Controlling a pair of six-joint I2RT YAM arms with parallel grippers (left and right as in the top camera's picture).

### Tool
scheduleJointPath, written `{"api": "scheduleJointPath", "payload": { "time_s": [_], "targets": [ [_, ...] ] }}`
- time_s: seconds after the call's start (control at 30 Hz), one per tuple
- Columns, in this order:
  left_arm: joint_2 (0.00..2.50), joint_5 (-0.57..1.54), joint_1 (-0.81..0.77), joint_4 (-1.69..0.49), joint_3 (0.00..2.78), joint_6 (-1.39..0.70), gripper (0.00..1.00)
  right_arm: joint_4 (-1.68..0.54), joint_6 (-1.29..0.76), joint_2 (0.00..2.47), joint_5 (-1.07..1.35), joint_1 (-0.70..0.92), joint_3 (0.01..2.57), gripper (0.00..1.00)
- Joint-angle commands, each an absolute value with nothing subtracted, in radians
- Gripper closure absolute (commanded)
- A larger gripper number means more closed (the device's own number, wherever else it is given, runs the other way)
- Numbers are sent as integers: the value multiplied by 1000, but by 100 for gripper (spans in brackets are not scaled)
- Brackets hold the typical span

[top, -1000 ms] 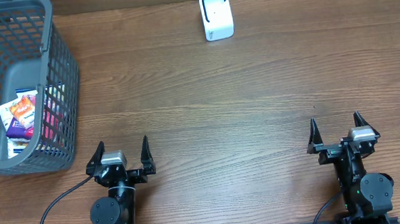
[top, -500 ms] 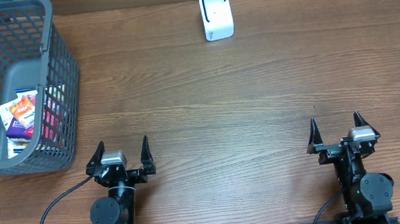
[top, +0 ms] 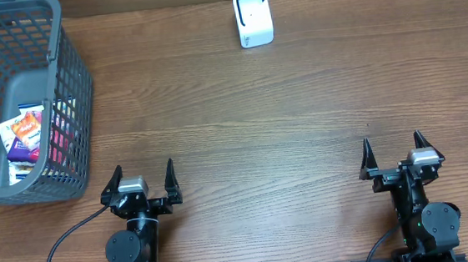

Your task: Scan the item barcode

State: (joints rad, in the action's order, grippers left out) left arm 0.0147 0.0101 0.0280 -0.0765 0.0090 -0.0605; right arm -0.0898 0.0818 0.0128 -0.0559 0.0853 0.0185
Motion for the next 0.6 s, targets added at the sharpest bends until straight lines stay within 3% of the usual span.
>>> {"api": "scheduleJointPath", "payload": {
  "time_s": [0.0,0.47,0.57],
  "targets": [
    [4,11,33,-78,5,-71,0,-81,75,3,-59,81,9,0],
    [4,26,33,-79,5,-80,0,-81,75,3,-58,81,9,0],
    [5,131,32,-34,5,-179,0,-81,75,3,-59,81,9,0]
  ]
}}
